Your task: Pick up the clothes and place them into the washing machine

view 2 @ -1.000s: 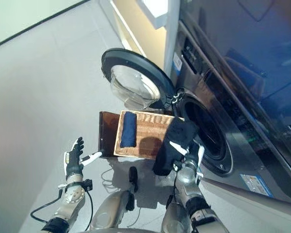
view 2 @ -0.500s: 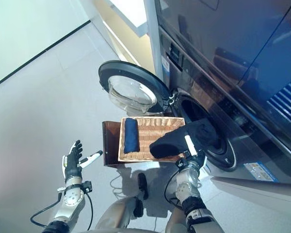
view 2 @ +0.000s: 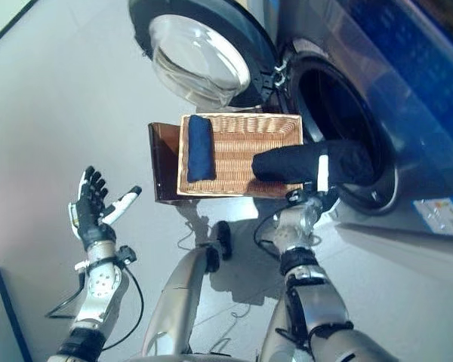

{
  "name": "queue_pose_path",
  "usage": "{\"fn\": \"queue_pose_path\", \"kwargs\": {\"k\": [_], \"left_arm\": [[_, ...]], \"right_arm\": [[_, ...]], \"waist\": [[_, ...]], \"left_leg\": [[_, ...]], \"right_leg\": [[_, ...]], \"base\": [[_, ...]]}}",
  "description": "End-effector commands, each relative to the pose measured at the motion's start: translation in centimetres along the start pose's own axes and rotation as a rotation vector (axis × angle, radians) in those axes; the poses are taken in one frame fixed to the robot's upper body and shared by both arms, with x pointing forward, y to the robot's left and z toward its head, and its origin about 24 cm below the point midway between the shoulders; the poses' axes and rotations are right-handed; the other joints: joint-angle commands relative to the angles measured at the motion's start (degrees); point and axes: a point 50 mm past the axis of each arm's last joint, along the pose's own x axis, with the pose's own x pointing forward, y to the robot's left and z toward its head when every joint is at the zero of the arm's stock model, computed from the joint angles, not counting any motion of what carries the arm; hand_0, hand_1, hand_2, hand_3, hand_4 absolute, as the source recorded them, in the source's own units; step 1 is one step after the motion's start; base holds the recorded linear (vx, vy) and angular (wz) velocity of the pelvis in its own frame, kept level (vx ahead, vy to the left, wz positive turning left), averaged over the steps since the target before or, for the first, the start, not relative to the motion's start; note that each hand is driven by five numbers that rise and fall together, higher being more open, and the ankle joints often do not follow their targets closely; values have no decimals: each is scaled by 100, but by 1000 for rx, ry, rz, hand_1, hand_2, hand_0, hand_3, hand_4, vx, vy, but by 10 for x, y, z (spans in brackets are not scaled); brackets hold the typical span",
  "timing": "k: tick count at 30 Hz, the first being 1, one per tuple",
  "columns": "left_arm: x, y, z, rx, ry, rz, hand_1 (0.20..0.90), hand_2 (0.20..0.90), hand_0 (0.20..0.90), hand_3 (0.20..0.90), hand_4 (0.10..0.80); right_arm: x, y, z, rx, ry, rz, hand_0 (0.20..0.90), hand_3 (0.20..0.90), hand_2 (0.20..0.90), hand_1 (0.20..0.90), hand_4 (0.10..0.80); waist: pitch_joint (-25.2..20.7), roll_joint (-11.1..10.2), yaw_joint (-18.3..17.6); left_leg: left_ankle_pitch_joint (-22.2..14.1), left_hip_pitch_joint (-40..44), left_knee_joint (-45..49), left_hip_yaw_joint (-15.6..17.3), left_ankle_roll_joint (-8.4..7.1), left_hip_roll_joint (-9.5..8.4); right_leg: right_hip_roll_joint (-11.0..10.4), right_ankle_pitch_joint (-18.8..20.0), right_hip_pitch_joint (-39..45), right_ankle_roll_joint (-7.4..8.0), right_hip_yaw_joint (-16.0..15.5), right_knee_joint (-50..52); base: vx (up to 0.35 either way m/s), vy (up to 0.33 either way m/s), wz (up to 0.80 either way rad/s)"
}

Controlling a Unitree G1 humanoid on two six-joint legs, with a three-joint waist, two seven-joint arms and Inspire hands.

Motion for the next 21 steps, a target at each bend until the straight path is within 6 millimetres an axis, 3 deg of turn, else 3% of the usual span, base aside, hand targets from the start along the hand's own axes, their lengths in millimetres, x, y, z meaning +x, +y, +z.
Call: {"fn": "queue_pose_path", "kwargs": {"k": [1, 5, 8, 9, 12, 13, 17, 21], "left_arm": [[12, 15, 35, -22, -223, 26, 900, 900, 900, 900, 800], [8, 6, 28, 15, -194, -41, 900, 900, 900, 900, 800], [8, 3, 27, 8, -188, -62, 900, 900, 900, 900, 800], [7, 2, 26, 10, -185, -73, 900, 900, 900, 900, 800], [8, 0, 27, 4, -188, -80, 900, 900, 900, 900, 800], [8, 0, 29, 0, -192, -90, 900, 900, 900, 900, 800], [9, -2, 31, -5, -204, -104, 900, 900, 900, 900, 800], [10, 0, 33, -4, -217, -100, 900, 900, 900, 900, 800]], "right_arm": [[7, 67, 74, 95, -290, 226, 200, 200, 200, 200, 300], [7, 95, 102, 133, -362, 285, 200, 200, 200, 200, 300], [8, 107, 119, 142, -398, 296, 200, 200, 200, 200, 300], [9, 113, 133, 162, -426, 295, 200, 200, 200, 200, 300], [10, 118, 144, 172, -449, 301, 200, 200, 200, 200, 300], [10, 125, 166, 180, -499, 308, 200, 200, 200, 200, 300], [7, 135, 203, 194, -592, 329, 200, 200, 200, 200, 300], [-9, 150, 247, 218, -727, 394, 200, 200, 200, 200, 300]], "waist": [[-432, 368, 167], [-470, 453, 266], [-484, 493, 326], [-505, 514, 347], [-513, 534, 376], [-544, 563, 418], [-601, 642, 481], [-671, 719, 547]], "left_leg": [[-511, -21, 247, -178, -496, 39], [-387, 32, -38, -205, -479, -26], [-273, 112, -318, -225, -484, -67], [-223, 153, -452, -246, -502, -96], [-171, 182, -558, -258, -513, -121], [-79, 218, -736, -285, -543, -169], [148, 337, -1176, -339, -585, -261], [414, 478, -1627, -370, -649, -372]], "right_leg": [[-94, 262, 96, -30, -20, -530], [-107, 289, 112, -11, -35, -697], [-118, 334, 159, -1, -49, -835], [-136, 340, 181, 7, -50, -903], [-157, 350, 202, 13, -69, -946], [-197, 376, 216, 30, -93, -1019], [-269, 400, 244, 71, -118, -1134], [-366, 398, 286, 119, -141, -1200]], "base": [[31, -1, 42], [51, 11, 10], [44, 12, 6], [31, 5, 6], [16, 1, 15], [28, -5, 10], [17, -1, 14], [6, 15, 15]]}}
